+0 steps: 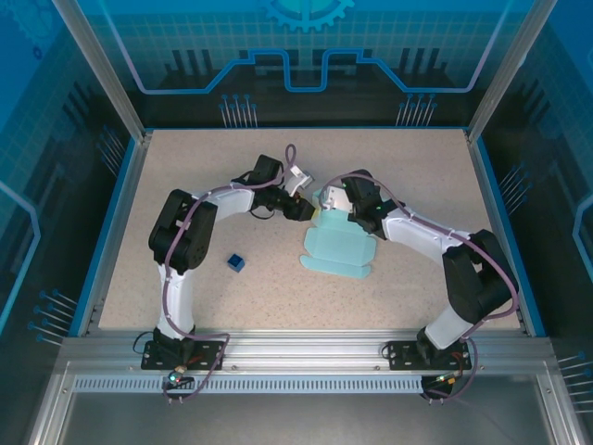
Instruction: Fold the paper box
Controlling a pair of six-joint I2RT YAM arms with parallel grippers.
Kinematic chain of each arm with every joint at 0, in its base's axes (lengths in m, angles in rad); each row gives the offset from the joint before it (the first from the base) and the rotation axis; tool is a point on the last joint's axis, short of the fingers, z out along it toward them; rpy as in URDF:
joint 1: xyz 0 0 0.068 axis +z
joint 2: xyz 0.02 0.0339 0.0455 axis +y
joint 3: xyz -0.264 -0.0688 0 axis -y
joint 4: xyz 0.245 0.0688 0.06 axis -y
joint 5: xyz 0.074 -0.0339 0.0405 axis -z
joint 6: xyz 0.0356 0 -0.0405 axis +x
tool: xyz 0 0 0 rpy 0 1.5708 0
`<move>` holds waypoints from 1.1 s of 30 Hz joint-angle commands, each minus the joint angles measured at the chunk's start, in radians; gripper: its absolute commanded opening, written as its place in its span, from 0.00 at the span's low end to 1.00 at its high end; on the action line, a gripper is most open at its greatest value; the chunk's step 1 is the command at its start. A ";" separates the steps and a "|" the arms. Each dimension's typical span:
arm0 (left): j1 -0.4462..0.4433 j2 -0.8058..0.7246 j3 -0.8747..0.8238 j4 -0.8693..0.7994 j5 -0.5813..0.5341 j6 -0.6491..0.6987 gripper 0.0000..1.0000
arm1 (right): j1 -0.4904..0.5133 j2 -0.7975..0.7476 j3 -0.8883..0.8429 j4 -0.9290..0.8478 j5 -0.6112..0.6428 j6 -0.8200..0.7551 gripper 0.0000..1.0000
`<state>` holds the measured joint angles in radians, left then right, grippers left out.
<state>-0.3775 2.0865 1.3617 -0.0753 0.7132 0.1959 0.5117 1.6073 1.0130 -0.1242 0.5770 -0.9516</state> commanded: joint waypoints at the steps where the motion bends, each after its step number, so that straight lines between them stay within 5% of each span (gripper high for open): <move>1: -0.014 -0.047 -0.027 0.051 -0.038 -0.036 0.46 | 0.022 -0.033 -0.030 0.049 0.016 -0.022 0.00; 24: -0.040 -0.089 -0.147 0.257 -0.022 -0.147 0.51 | 0.060 -0.086 -0.109 0.107 0.061 -0.033 0.00; 33: -0.042 -0.094 -0.166 0.299 0.038 -0.148 0.40 | 0.067 -0.077 -0.106 0.095 0.067 -0.021 0.00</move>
<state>-0.4107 2.0373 1.2076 0.1715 0.6968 0.0502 0.5522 1.5486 0.9131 -0.0254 0.6407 -0.9699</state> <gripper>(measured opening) 0.405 0.052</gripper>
